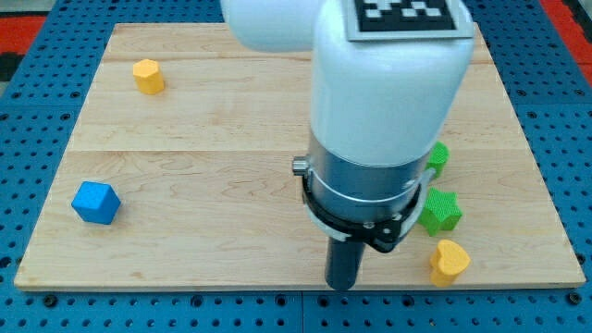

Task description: Push the blue cube left a bit

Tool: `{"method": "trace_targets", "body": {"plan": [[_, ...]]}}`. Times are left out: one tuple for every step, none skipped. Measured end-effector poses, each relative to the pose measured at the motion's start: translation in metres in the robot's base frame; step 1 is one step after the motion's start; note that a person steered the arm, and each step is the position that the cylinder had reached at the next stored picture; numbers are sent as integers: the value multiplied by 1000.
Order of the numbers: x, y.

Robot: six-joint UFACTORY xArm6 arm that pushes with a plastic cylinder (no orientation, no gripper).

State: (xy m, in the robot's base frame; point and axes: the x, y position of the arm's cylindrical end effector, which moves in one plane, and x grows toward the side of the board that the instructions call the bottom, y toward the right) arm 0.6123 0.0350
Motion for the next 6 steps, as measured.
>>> {"method": "trace_targets", "body": {"plan": [[0, -3], [-31, -2], [-84, 19], [-90, 19], [-97, 19], [-152, 19]]}}
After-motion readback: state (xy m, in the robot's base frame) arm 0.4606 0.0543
